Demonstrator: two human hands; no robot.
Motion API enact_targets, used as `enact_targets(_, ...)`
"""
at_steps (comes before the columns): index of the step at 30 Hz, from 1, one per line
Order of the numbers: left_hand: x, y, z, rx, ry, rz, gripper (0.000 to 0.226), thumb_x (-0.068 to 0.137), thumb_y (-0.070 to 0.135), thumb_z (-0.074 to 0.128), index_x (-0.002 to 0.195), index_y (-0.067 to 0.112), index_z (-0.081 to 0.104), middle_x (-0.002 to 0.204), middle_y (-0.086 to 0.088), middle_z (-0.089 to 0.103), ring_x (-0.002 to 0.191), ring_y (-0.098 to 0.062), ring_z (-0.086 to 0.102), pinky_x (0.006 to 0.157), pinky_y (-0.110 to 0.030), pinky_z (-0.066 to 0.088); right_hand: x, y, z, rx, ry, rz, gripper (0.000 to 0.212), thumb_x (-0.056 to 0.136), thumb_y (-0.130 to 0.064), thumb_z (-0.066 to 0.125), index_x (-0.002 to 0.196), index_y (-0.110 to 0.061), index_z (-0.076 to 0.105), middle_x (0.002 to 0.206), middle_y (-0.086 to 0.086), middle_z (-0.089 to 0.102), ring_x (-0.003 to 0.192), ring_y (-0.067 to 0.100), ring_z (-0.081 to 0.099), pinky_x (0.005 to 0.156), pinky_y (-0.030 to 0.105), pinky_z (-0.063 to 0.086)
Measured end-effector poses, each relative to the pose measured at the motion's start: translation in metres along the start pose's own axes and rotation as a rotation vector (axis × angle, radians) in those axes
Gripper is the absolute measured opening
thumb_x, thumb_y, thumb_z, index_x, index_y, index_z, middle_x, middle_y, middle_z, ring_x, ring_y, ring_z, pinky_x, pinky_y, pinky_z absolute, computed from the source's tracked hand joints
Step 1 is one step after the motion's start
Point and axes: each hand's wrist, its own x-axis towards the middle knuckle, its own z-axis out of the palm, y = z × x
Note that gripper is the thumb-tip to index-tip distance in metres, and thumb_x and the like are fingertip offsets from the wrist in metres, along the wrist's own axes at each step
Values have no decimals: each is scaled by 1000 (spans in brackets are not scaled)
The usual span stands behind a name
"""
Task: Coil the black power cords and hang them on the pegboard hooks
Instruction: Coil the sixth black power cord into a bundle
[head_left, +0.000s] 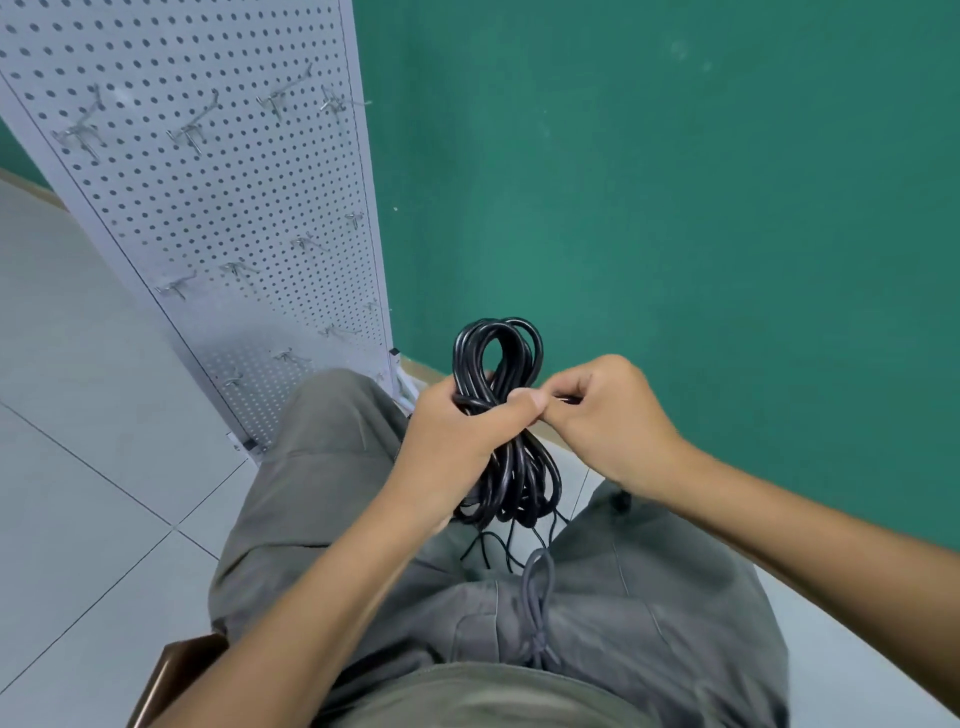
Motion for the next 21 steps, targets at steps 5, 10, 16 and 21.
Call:
enact_targets(5, 4, 2, -1, -71, 102, 21, 15, 85, 18, 83, 77, 9, 75, 78, -10, 77, 75, -22, 74, 83, -45, 60, 10, -1, 10, -46, 78, 2, 31, 87, -13, 63, 66, 10, 64, 44, -1, 28, 45, 12, 20, 45, 28, 20)
enact_targets(10, 7, -4, -1, -71, 198, 72, 43, 78, 34, 87, 75, -1, 61, 72, -8, 67, 70, -20, 62, 72, -48, 56, 18, -9, 15, -45, 69, 55, 47, 85, -12, 62, 46, -4, 38, 44, -3, 20, 50, 15, 15, 48, 30, 16)
enact_targets(16, 3, -4, -6, -178, 158, -36, 29, 79, 25, 88, 85, 3, 70, 85, -15, 76, 81, -33, 75, 84, -60, 60, 21, -14, 11, -25, -29, 117, 48, 91, -24, 69, 62, 12, 59, 32, -9, 24, 36, 13, 20, 42, 20, 20)
enact_targets(21, 3, 7, -11, -359, 21, -175, 77, 61, 41, 91, 115, -8, 66, 111, -40, 65, 98, -55, 68, 91, -67, 54, 9, -16, -13, 40, -83, 15, 44, 93, -42, 69, 61, -11, 73, 37, -11, 25, 38, 11, 20, 43, 16, 17)
